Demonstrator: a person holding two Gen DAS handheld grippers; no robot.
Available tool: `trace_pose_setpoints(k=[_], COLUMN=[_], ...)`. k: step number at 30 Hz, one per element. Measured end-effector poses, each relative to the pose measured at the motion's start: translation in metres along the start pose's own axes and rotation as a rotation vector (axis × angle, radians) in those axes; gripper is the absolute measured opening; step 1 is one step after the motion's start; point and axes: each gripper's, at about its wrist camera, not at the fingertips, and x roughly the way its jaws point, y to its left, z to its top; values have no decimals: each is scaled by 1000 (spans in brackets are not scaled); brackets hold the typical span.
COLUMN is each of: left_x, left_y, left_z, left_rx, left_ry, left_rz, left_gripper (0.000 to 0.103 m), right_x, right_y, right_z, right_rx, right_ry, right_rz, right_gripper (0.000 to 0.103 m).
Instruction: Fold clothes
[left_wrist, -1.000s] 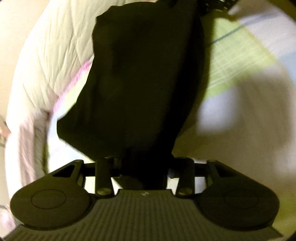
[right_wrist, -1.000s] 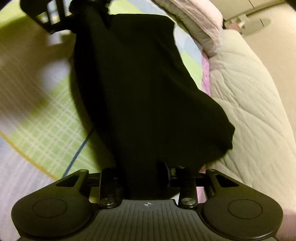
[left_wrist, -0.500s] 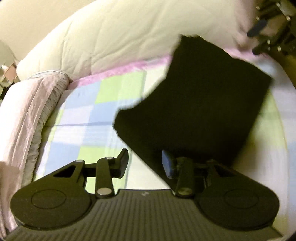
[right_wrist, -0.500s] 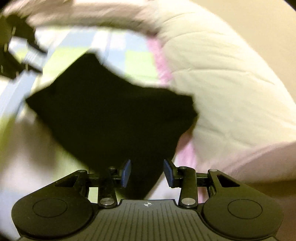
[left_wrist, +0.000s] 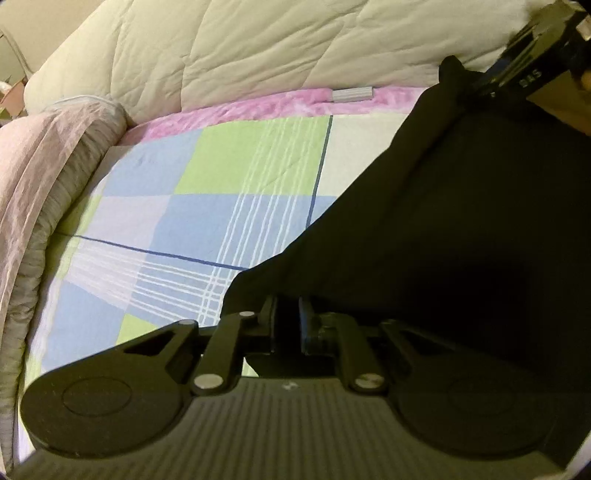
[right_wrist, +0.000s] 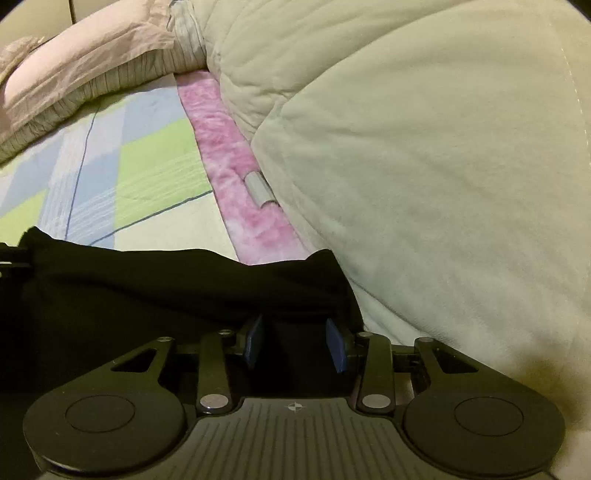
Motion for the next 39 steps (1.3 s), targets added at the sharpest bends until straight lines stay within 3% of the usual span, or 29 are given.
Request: trace_pose_setpoints(k=[5, 9, 14, 16, 18, 21, 24, 26, 29, 39], left_x=[-48, -93, -90, -89, -97, -116, -140, -156, -182, -301], left_y=[-7, -33, -67, -69, -66, -58, -52, -50, -51, -70], left_z=[-18, -59, -100, -103, -103, -109, -117, -121, -127, -154], left_rx=[-6, -23, 21, 24, -9, -79, -172, -226, -303, -439], left_ry=[-11, -11, 45, 45, 46, 71, 98, 91, 81, 30], left_rz=[-15, -89, -109, -99, -81, -42, -14, -12, -21, -32], left_gripper=[13, 21, 24, 24, 26, 34, 56, 77, 93, 98], right_x=[-54, -106, -106, -105, -114, -138, -160, -174, -198, -314], right_y=[3, 25, 53, 55, 55, 63, 78, 90, 109, 188], right_z=[-16, -62, -124, -131, -130, -129, -140, -152, -170, -203], right_rx=[25, 35, 34, 52, 95, 116, 154, 192, 246, 319], right_ry=[-49, -75, 32, 15, 8, -26, -23, -10, -1, -73], right_rz=[6, 29, 42, 17, 8, -5, -16, -27, -48, -121], right_gripper=[38, 38, 39, 56, 57, 57, 58, 60, 61, 61])
